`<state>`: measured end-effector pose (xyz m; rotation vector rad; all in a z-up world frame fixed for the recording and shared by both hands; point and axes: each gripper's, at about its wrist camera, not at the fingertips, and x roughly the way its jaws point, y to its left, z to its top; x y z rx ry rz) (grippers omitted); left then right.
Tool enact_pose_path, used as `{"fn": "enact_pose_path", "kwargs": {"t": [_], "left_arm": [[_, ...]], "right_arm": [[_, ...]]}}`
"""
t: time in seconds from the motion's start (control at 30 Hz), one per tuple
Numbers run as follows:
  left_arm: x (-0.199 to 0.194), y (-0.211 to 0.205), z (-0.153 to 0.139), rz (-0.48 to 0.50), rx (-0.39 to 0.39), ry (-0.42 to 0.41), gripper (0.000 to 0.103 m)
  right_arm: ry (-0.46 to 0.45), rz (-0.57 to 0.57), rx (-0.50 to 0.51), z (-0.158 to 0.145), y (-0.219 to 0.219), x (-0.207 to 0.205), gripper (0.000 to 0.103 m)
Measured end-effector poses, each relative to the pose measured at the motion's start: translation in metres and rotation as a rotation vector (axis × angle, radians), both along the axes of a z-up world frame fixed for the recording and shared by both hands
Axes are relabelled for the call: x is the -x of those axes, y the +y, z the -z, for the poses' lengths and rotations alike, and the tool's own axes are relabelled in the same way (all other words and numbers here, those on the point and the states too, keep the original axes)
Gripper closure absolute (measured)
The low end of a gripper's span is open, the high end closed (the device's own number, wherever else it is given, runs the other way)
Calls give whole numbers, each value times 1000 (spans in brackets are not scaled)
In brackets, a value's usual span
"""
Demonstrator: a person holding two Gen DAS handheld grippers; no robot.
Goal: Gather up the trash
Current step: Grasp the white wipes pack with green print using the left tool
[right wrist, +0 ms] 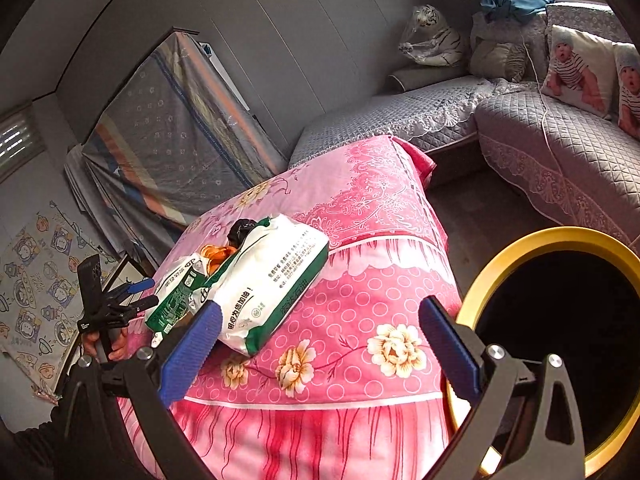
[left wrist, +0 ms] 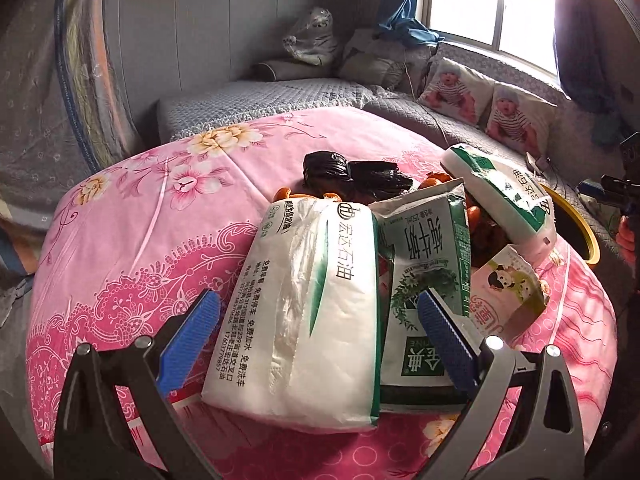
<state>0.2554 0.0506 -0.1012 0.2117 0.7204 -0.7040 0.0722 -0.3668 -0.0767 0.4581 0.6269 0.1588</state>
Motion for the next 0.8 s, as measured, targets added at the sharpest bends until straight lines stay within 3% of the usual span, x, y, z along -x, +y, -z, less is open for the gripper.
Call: {"fn": "enact_pose_path", "kwargs": {"t": [0.1,0.2,0.37,0.43,0.53,0.8], "left_arm": [[-13,-4,9,6,-10,48,8],[-22,-12,21,-9,-104,54,8],[-37,-20,39,3,-136,140,8],[-39,-19,40,-1,-112,147,8],[-38,-11,36,-4,-52,153,21],[-21,13,13,-41,26,100,23]], "right_arm": [[5,-3,-4,1,0,-4,8],[10,-8,-5,2,1,-6,8],[12,-18,2,2,5,-7,8],[12,-24,8,2,7,-8,8],[16,-46,23,-1,14,-9,8],[56,-139,75,-9,43,-22,8]]}}
